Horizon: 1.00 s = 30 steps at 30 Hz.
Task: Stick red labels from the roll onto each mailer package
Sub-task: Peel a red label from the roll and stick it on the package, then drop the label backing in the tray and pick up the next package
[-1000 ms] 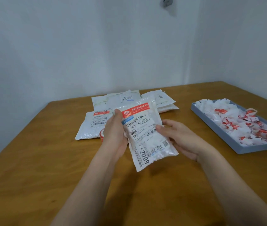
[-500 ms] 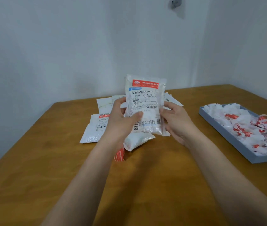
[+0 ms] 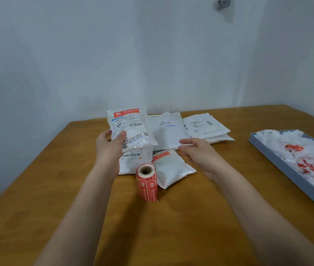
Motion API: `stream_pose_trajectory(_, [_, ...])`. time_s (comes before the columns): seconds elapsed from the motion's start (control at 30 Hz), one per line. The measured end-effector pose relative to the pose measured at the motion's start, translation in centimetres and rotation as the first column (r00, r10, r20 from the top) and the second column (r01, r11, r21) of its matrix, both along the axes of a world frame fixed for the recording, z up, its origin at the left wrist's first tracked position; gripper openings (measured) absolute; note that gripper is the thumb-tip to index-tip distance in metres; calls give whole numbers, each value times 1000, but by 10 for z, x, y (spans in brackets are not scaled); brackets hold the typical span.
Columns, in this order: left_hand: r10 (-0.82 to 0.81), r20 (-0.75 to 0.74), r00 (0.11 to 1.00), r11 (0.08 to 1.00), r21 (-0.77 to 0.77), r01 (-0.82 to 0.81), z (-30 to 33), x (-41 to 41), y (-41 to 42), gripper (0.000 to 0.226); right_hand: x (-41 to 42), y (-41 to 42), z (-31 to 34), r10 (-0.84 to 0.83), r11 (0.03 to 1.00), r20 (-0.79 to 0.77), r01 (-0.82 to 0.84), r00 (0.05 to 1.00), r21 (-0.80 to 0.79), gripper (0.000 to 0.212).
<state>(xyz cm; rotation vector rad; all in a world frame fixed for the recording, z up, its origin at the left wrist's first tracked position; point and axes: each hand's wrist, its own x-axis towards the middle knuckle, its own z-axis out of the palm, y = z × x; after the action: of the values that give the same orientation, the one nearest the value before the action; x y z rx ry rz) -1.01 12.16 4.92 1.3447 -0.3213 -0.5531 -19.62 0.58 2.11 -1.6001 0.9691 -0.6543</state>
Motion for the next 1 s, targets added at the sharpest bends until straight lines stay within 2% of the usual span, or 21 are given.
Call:
stream_pose_trajectory(0.2, [72, -1, 997, 989, 126, -71, -32, 24, -2, 44, 11, -7, -19, 38, 999, -173, -36, 984, 15, 30])
stream_pose_trajectory(0.37, [125, -2, 992, 967, 226, -122, -52, 36, -2, 40, 14, -9, -29, 54, 999, -253, -53, 966, 9, 33])
stream_pose_trajectory(0.57, [156, 107, 982, 922, 341, -183, -63, 42, 5, 48, 14, -6, -34, 71, 997, -273, -63, 959, 38, 30])
stream_pose_trajectory(0.73, [180, 257, 950, 851, 444, -281, -56, 38, 7, 48, 9, -2, -31, 73, 997, -273, -67, 959, 32, 31])
stream_pose_trajectory(1.0, [158, 461, 873, 898, 300, -321, -24, -2, 2, 40, -14, 1, -19, 47, 999, -240, -47, 970, 6, 29])
